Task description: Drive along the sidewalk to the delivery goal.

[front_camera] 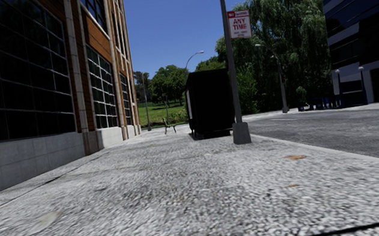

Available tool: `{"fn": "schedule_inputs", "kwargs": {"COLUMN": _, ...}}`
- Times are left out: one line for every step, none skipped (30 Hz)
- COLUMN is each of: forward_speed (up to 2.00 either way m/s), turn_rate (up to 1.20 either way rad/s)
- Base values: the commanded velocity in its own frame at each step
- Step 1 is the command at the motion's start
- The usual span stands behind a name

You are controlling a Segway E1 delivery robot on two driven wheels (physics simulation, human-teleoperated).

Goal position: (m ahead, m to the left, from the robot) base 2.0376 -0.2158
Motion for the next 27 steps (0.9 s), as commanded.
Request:
{"fn": "schedule_inputs", "kwargs": {"forward_speed": 2.0, "turn_rate": 0.0}}
{"fn": "schedule_inputs", "kwargs": {"forward_speed": 2.0, "turn_rate": 0.0}}
{"fn": "schedule_inputs", "kwargs": {"forward_speed": 2.0, "turn_rate": 0.0}}
{"fn": "schedule_inputs", "kwargs": {"forward_speed": 2.0, "turn_rate": 0.0}}
{"fn": "schedule_inputs", "kwargs": {"forward_speed": 2.0, "turn_rate": 0.0}}
{"fn": "schedule_inputs", "kwargs": {"forward_speed": 2.0, "turn_rate": 0.0}}
{"fn": "schedule_inputs", "kwargs": {"forward_speed": 2.0, "turn_rate": 0.0}}
{"fn": "schedule_inputs", "kwargs": {"forward_speed": 2.0, "turn_rate": 0.0}}
{"fn": "schedule_inputs", "kwargs": {"forward_speed": 2.0, "turn_rate": 0.0}}
{"fn": "schedule_inputs", "kwargs": {"forward_speed": 2.0, "turn_rate": 0.0}}
{"fn": "schedule_inputs", "kwargs": {"forward_speed": 2.0, "turn_rate": 0.0}}
{"fn": "schedule_inputs", "kwargs": {"forward_speed": 2.0, "turn_rate": 0.0}}
{"fn": "schedule_inputs", "kwargs": {"forward_speed": 2.0, "turn_rate": 0.0}}
{"fn": "schedule_inputs", "kwargs": {"forward_speed": 2.0, "turn_rate": 0.0}}
{"fn": "schedule_inputs", "kwargs": {"forward_speed": 2.0, "turn_rate": 0.0}}
{"fn": "schedule_inputs", "kwargs": {"forward_speed": 2.0, "turn_rate": 0.0}}
{"fn": "schedule_inputs", "kwargs": {"forward_speed": 2.0, "turn_rate": 0.0}}
{"fn": "schedule_inputs", "kwargs": {"forward_speed": 2.0, "turn_rate": 0.0}}
{"fn": "schedule_inputs", "kwargs": {"forward_speed": 2.0, "turn_rate": 0.0}}
{"fn": "schedule_inputs", "kwargs": {"forward_speed": 1.97, "turn_rate": 0.0}}
{"fn": "schedule_inputs", "kwargs": {"forward_speed": 1.77, "turn_rate": 0.0}}
{"fn": "schedule_inputs", "kwargs": {"forward_speed": 1.77, "turn_rate": 0.0}}
{"fn": "schedule_inputs", "kwargs": {"forward_speed": 1.53, "turn_rate": 0.0}}
{"fn": "schedule_inputs", "kwargs": {"forward_speed": 1.35, "turn_rate": 0.0}}
{"fn": "schedule_inputs", "kwargs": {"forward_speed": 1.27, "turn_rate": 0.0}}
{"fn": "schedule_inputs", "kwargs": {"forward_speed": 1.27, "turn_rate": 0.0}}
{"fn": "schedule_inputs", "kwargs": {"forward_speed": 1.25, "turn_rate": 0.0}}
